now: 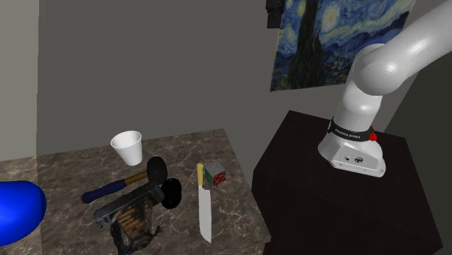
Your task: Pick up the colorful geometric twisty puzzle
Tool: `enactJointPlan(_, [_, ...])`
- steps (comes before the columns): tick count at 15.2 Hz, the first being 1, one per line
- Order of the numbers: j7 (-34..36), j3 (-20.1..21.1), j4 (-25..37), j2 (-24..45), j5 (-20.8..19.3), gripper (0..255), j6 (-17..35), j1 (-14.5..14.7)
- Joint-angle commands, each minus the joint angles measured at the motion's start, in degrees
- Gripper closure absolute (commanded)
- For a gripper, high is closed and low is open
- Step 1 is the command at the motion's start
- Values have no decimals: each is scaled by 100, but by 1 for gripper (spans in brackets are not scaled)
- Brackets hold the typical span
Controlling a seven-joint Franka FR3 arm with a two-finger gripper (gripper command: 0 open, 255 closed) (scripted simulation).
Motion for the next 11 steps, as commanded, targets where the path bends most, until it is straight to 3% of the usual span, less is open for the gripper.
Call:
enactJointPlan(1, [0, 0, 0, 0, 0, 0, 0, 0])
enactJointPlan(11, [1119, 1010, -1580, 83, 611, 0, 1929, 174])
